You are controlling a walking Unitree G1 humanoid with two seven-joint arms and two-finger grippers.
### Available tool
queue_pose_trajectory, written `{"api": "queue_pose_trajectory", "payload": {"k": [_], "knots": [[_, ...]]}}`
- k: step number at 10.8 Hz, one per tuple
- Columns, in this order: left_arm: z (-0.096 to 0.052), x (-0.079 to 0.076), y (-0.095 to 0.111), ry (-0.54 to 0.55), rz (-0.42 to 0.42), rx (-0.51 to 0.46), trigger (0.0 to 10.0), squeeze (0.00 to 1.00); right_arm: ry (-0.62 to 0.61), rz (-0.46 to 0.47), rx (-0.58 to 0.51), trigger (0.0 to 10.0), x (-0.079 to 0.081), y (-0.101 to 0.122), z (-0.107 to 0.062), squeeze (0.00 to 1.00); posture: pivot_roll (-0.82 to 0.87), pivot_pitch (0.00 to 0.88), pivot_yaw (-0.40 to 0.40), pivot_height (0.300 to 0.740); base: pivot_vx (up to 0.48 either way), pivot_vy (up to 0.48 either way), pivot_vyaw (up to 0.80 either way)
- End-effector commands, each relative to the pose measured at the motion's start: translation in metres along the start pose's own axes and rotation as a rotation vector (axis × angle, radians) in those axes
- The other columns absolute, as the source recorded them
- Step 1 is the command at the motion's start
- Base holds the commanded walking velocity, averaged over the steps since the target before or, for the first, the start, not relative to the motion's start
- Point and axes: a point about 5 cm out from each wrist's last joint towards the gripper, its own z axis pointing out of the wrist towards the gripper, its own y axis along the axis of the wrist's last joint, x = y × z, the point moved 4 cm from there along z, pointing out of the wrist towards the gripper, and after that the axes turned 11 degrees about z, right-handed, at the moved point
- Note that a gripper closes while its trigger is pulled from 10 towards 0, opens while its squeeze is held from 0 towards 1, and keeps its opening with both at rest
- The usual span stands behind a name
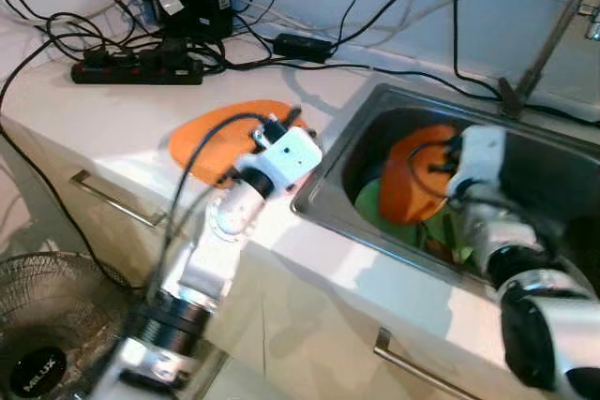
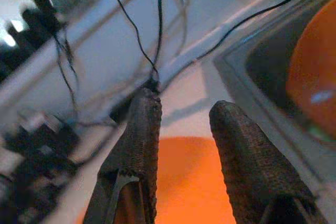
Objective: Kitchen organization
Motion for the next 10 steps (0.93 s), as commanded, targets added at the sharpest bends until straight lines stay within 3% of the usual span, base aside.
{"api": "queue_pose_trajectory", "payload": {"k": [1,3,4,5,6,7,8,9,10], "knots": [[-0.001,-0.002,0.0,-0.005,-0.038,0.011,10.0,0.0,0.005,-0.006,-0.001,10.0,0.0,0.001,0.0,0.0,0.25,0.0,-0.05,0.74,0.0,0.0,0.0],[-0.001,-0.005,0.002,0.005,-0.07,0.024,10.0,0.0,0.002,0.024,0.025,10.0,-0.001,-0.007,-0.001,0.0,0.25,0.0,-0.049,0.74,0.0,0.0,0.0],[-0.002,-0.001,0.003,0.015,-0.077,0.027,10.0,0.0,0.007,0.022,0.034,10.0,0.0,-0.011,-0.002,0.06,0.25,0.0,-0.049,0.74,0.0,0.0,0.0],[-0.003,0.001,0.002,0.016,-0.075,0.035,10.0,0.0,0.013,0.022,0.041,10.0,0.001,-0.013,-0.002,1.0,0.25,0.0,-0.048,0.74,0.0,0.0,0.0],[-0.003,0.002,0.001,0.016,-0.071,0.043,10.0,0.0,0.019,0.017,0.049,10.0,0.003,-0.015,-0.002,1.0,0.25,0.0,-0.047,0.74,0.0,0.0,0.0],[-0.004,0.003,0.0,0.014,-0.062,0.049,10.0,0.0,0.021,0.016,0.051,10.0,0.004,-0.016,-0.002,0.12,0.26,0.0,-0.046,0.74,0.0,0.0,0.0],[-0.004,0.003,0.0,0.014,-0.063,0.055,10.0,0.0,0.022,0.013,0.052,10.0,0.004,-0.016,-0.002,0.0,0.26,0.0,-0.046,0.74,0.0,0.0,0.0],[-0.004,0.004,-0.001,0.014,-0.064,0.06,10.0,0.0,0.022,0.015,0.05,10.0,0.004,-0.015,-0.002,0.0,0.26,0.0,-0.046,0.74,0.0,0.0,0.0],[-0.004,0.004,-0.001,0.015,-0.064,0.064,10.0,0.0,0.02,0.008,0.048,10.0,0.003,-0.014,-0.002,1.0,0.26,0.0,-0.047,0.74,0.0,0.0,0.0]]}}
